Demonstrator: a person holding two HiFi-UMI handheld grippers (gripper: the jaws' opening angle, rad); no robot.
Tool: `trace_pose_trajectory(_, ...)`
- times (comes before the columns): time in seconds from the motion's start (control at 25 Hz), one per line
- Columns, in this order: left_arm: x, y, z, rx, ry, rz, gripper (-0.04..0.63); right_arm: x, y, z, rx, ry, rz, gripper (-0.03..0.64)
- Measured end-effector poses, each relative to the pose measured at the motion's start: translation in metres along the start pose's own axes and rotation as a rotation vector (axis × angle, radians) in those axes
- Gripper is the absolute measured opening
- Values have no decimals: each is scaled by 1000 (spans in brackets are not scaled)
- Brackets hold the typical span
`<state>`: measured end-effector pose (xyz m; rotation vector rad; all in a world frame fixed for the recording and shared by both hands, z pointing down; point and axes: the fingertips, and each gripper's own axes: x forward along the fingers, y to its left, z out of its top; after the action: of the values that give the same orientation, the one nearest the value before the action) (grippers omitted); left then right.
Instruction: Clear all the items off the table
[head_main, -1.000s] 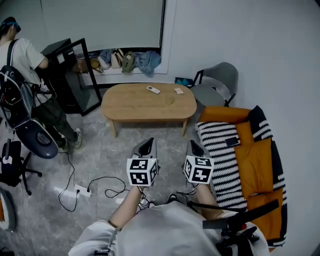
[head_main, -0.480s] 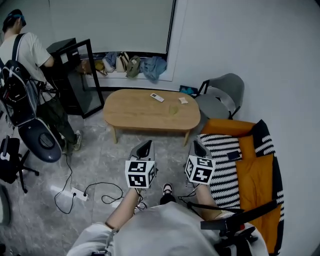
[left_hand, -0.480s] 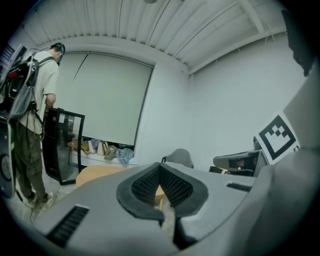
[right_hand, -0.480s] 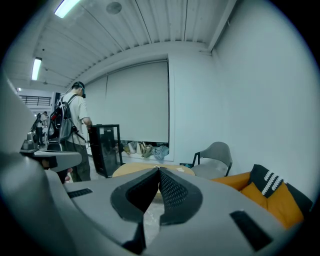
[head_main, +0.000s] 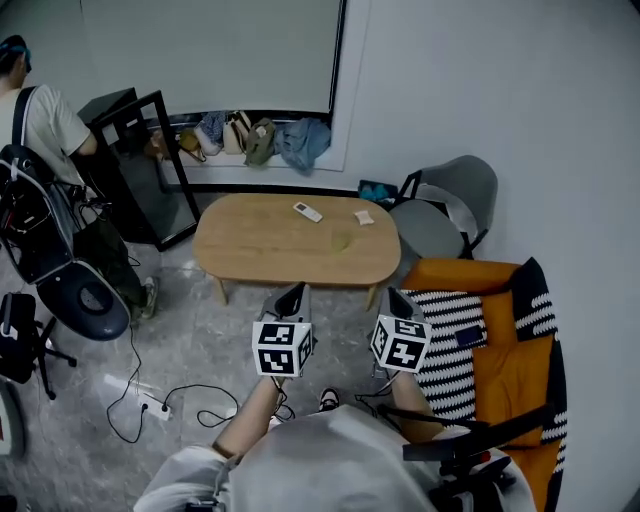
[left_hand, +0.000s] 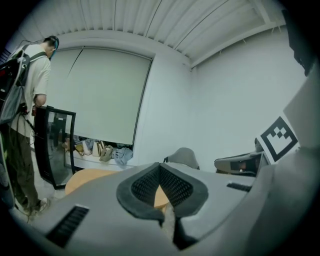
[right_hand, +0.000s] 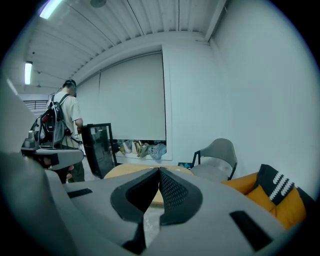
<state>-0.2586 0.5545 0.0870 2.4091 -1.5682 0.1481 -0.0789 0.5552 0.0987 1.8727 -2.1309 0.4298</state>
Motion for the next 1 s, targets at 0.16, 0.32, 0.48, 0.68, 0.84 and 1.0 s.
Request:
trace_pose_trajectory(0.16, 50, -4, 10, 8, 17, -3, 3, 40, -29, 16, 7, 10, -1, 23)
trace_pose_trajectory(0.32, 92, -8, 15, 18, 29, -2, 3, 73, -54, 24, 20, 24, 6, 23)
trace_pose_trajectory(0.48, 128, -13, 21, 28, 30, 7, 3, 101, -80, 33, 27, 22, 11, 24)
trace_pose_trajectory(0.68, 163, -21, 26, 44, 42, 26, 3, 132, -111, 43, 37, 27, 20, 23)
trace_pose_trajectory(0.84, 179, -23, 22, 75, 80, 36, 3, 151, -129, 42, 85, 37, 19, 23)
trace_pose_trajectory(1.0, 192, -19, 23, 97, 99, 45, 3, 165, -134, 42, 105, 38, 25, 23)
